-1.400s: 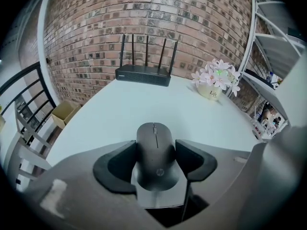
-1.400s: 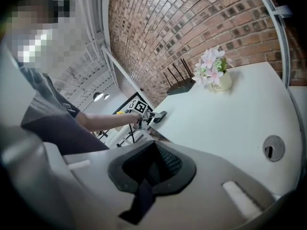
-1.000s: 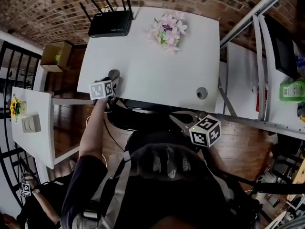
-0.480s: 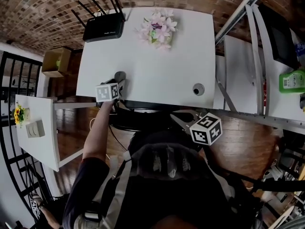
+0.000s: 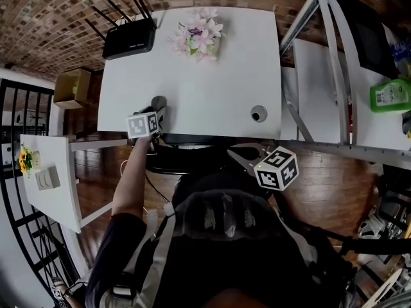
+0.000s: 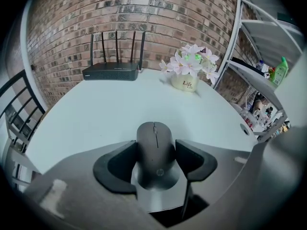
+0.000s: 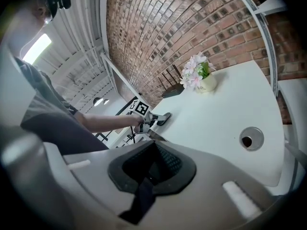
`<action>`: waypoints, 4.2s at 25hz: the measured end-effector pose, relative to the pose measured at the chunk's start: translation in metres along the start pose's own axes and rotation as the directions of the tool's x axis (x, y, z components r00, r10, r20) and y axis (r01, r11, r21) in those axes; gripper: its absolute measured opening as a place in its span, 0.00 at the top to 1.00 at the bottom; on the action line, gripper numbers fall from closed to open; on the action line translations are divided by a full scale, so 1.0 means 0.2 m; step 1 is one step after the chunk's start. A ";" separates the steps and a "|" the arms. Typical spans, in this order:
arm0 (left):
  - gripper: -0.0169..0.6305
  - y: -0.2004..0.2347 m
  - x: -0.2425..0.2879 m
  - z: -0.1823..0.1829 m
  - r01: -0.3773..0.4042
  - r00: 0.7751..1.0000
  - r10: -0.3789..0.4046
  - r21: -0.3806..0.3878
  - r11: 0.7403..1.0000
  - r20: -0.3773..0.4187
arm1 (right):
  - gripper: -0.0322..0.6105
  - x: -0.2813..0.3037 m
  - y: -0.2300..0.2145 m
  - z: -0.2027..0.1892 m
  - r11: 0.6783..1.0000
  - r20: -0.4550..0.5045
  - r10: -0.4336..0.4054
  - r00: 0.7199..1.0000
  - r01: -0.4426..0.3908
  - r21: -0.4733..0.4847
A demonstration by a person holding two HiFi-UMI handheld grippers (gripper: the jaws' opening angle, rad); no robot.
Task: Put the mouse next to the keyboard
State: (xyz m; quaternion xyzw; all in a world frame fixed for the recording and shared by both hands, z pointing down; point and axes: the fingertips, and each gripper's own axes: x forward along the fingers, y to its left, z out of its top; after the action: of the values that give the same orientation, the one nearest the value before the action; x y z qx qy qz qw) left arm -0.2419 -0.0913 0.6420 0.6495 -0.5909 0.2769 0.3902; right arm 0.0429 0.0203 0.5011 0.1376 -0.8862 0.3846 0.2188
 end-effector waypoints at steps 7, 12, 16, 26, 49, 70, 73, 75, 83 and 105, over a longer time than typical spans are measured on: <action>0.57 -0.07 0.01 -0.01 0.008 1.000 -0.008 0.014 1.000 0.006 | 0.94 -0.05 -0.02 -0.02 1.000 -0.001 -0.008 1.000 0.008 -0.004; 0.56 -0.18 0.03 -0.01 0.031 1.000 -0.031 0.043 0.999 -0.003 | 0.94 -0.10 -0.04 -0.03 1.000 0.000 -0.013 1.000 0.013 0.001; 0.57 -0.27 0.06 -0.01 0.059 0.998 -0.058 0.054 0.997 -0.010 | 0.94 -0.13 -0.06 -0.04 1.000 0.007 -0.020 1.000 0.020 0.002; 0.56 -0.40 0.10 0.01 0.061 0.998 -0.059 0.096 0.993 -0.028 | 0.94 -0.18 -0.09 -0.05 0.999 0.010 -0.034 0.999 0.034 0.004; 0.56 -0.78 0.19 0.04 0.099 0.995 -0.095 0.160 0.982 -0.035 | 0.94 -0.28 -0.13 -0.09 0.999 0.003 -0.030 1.000 0.030 -0.011; 0.56 -0.99 0.24 0.05 0.153 0.988 -0.147 0.177 0.972 -0.047 | 0.94 -0.31 -0.17 -0.08 1.000 -0.009 -0.020 1.000 0.020 -0.017; 0.56 -1.05 0.25 0.04 0.186 0.982 -0.179 0.166 0.968 -0.057 | 0.94 -0.31 -0.17 -0.09 1.000 -0.014 -0.017 1.000 0.017 -0.011; 0.56 -1.09 0.25 0.03 0.208 0.978 -0.199 0.169 0.963 -0.066 | 0.94 -0.31 -0.17 -0.09 1.000 -0.014 -0.013 1.000 0.013 -0.009; 0.56 -1.24 0.27 0.01 0.259 0.965 -0.243 0.209 0.943 -0.102 | 0.94 -0.32 -0.19 -0.10 1.000 0.004 -0.019 1.000 0.019 0.007; 0.56 -1.46 0.29 -0.04 0.314 0.946 -0.281 0.245 0.917 -0.163 | 0.94 -0.39 -0.23 -0.11 1.000 0.020 -0.016 1.000 0.016 0.011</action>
State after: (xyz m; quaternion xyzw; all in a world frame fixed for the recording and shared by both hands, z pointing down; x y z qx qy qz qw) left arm 0.0555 -0.1182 0.6409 0.7601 -0.4168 0.3312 0.3726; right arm 0.1357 0.0126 0.5049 0.1496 -0.8850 0.3864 0.2123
